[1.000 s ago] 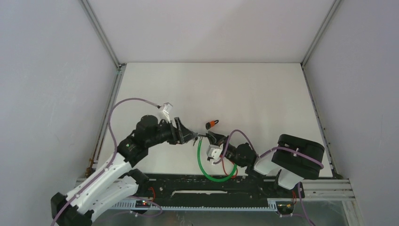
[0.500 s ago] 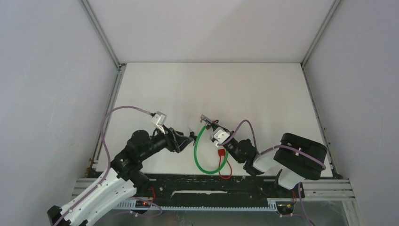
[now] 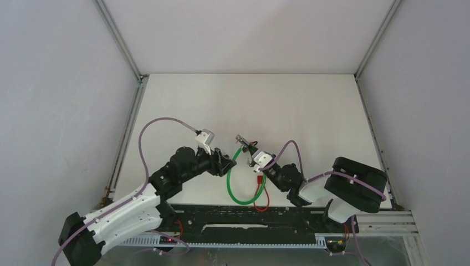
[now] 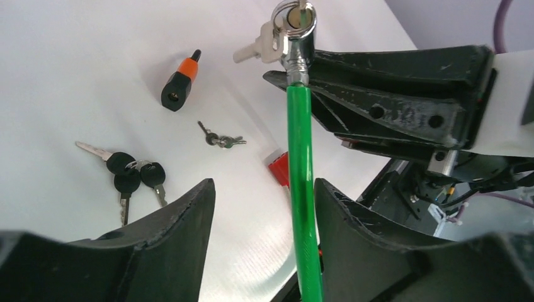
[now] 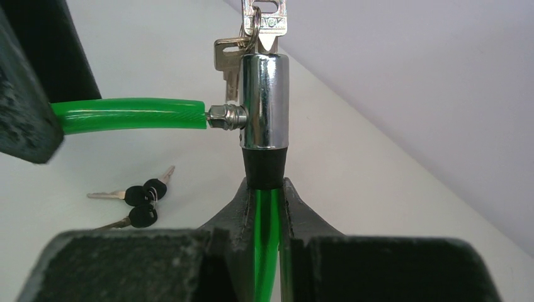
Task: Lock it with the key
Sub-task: Lock the lock.
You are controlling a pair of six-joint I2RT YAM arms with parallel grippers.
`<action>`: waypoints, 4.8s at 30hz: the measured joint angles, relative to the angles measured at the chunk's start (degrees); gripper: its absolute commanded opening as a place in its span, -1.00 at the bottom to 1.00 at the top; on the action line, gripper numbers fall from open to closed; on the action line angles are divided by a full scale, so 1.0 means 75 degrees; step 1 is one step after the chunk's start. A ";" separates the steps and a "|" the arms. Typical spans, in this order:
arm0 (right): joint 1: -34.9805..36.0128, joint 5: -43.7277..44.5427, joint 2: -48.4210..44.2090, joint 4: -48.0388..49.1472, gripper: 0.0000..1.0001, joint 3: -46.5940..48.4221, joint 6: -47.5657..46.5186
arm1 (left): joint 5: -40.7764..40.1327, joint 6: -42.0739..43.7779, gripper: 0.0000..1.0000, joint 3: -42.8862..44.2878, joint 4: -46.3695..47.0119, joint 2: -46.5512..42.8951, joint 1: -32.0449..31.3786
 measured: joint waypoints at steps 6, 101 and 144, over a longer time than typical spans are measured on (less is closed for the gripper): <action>-0.0035 -0.0178 -0.0052 -0.0044 -1.00 -0.0003 0.0087 | 0.0079 0.0172 -0.01 0.0026 0.0239 0.0516 0.0000; -0.0892 -0.1227 -0.0358 0.0009 -1.00 -0.0117 0.1475 | 0.0443 0.1023 -1.00 0.0813 0.0874 0.1507 0.0335; -0.0903 -0.1958 -0.0198 -0.0367 -1.00 0.0044 0.1778 | 0.0006 0.0676 -1.00 -0.0213 0.1253 0.0589 0.0256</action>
